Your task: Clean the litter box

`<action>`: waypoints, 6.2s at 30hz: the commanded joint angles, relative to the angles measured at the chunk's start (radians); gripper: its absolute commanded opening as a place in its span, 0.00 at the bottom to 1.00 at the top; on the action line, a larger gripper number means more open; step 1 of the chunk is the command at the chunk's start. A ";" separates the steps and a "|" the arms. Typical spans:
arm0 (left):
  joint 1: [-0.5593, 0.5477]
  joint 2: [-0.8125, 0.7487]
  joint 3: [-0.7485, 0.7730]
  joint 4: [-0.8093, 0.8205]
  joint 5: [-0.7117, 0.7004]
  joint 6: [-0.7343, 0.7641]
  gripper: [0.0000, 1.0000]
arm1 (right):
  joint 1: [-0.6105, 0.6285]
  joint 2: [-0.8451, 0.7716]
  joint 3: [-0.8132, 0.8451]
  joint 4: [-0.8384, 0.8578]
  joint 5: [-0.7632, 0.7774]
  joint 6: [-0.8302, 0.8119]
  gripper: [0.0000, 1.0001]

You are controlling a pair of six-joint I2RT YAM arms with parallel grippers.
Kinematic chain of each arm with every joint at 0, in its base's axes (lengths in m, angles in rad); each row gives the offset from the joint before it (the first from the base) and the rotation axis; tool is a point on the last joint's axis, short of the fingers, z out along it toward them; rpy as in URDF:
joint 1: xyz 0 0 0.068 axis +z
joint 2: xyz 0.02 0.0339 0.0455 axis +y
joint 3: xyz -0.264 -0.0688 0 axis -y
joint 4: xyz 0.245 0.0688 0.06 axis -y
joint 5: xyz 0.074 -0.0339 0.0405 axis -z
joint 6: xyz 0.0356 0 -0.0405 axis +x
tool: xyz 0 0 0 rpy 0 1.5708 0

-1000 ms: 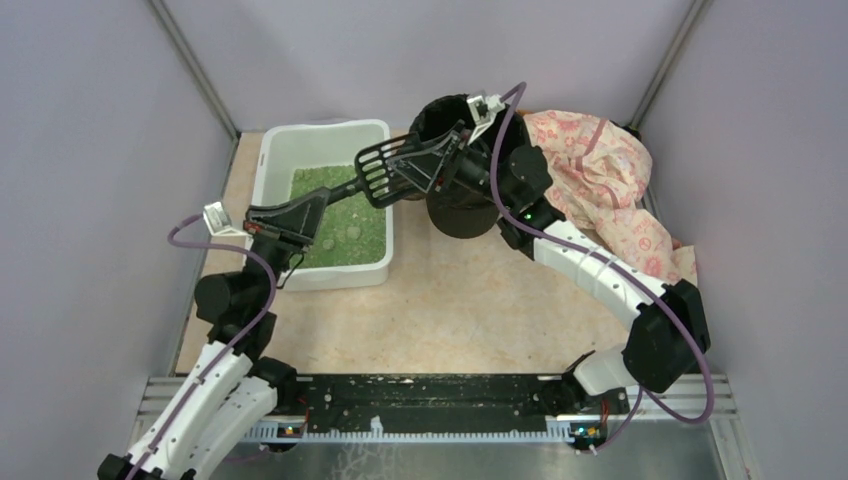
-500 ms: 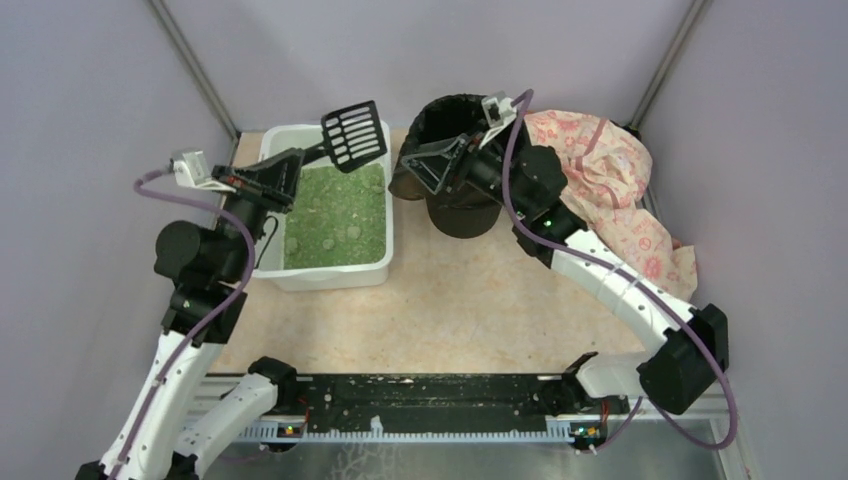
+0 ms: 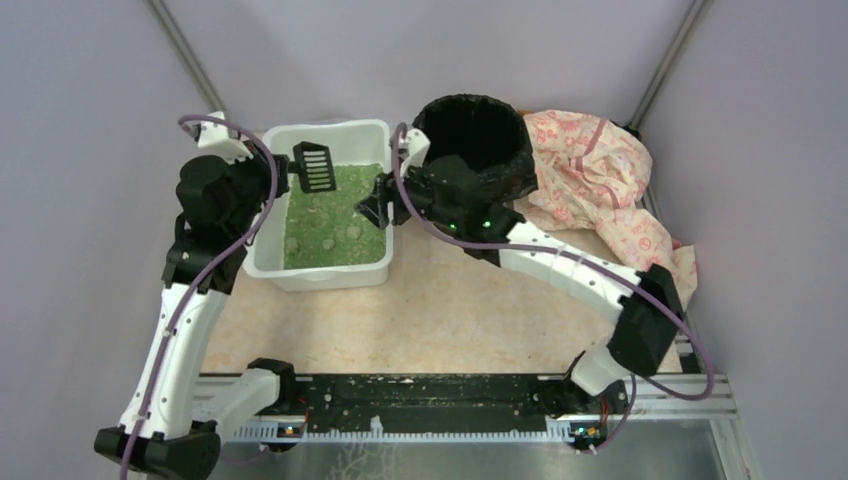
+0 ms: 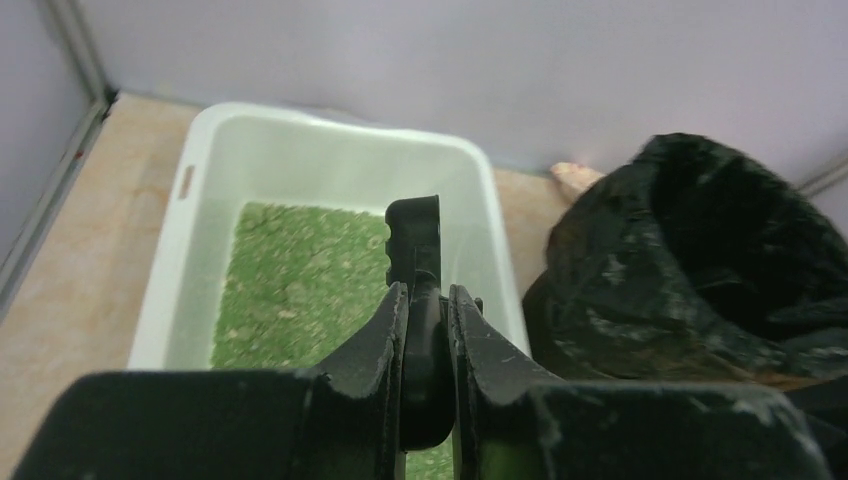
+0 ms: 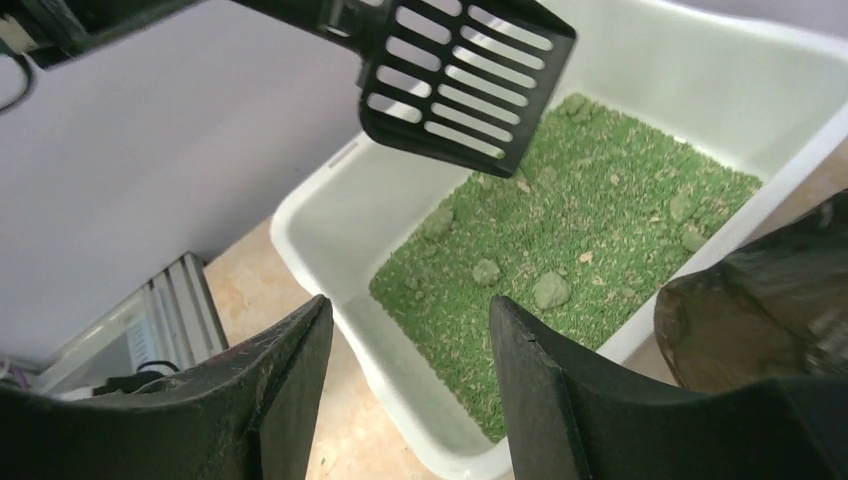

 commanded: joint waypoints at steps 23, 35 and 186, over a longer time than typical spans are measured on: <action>0.385 0.053 -0.124 -0.001 0.506 -0.056 0.00 | 0.024 0.370 0.102 -0.200 0.245 0.002 0.54; 0.411 0.033 -0.146 0.006 0.563 -0.051 0.00 | 0.024 0.267 0.046 -0.260 0.304 0.014 0.53; 0.621 0.886 0.000 0.636 1.226 -0.657 0.00 | -0.225 0.183 0.183 -0.621 0.007 -0.045 0.00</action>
